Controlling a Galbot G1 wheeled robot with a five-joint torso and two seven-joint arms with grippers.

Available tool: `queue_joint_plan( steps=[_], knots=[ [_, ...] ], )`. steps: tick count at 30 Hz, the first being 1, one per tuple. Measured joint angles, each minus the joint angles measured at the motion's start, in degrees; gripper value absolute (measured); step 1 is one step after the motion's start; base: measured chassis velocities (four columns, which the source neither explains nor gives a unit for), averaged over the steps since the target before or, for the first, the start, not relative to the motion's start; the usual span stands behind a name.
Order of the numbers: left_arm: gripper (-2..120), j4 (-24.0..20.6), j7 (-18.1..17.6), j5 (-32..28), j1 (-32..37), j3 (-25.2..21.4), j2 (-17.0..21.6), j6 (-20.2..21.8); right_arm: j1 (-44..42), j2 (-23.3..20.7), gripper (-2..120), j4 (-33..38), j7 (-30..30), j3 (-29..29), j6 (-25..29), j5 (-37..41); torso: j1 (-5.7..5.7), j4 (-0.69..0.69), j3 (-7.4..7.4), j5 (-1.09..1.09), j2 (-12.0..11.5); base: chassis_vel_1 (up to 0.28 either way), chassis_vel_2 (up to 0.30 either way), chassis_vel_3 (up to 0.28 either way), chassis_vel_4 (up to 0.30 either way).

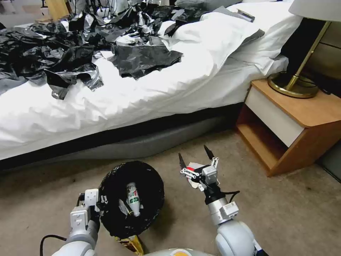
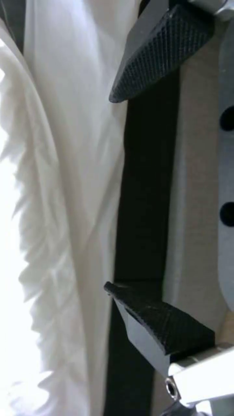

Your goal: Pick up the trash bin, then pick up the garbage from the floor and place it into the trash bin.

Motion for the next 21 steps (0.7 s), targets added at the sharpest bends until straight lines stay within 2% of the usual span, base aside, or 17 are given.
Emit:
queue_joint_plan(
  steps=[8,11,21],
  knots=[
    [0,0.00,0.02,0.21,0.15,0.02,-0.06,-0.05,6.84,-1.17,100,-8.79,-3.55,0.96,-0.99,0.37,0.00,0.00,0.00,0.00,0.00,0.000,0.000,0.000,0.000],
    [0,-0.24,0.01,0.33,0.38,-0.22,-0.10,-0.09,12.23,-1.82,100,-16.77,-5.40,-1.31,-1.37,1.04,0.00,0.00,0.00,0.00,0.00,0.000,0.000,0.000,0.000],
    [0,-0.65,-0.08,0.56,0.63,-0.37,-0.37,-0.10,21.67,-2.07,100,-30.14,-7.85,-7.74,-3.05,-0.48,0.00,0.01,0.00,0.00,0.00,0.000,0.000,0.000,0.000]
  ],
)
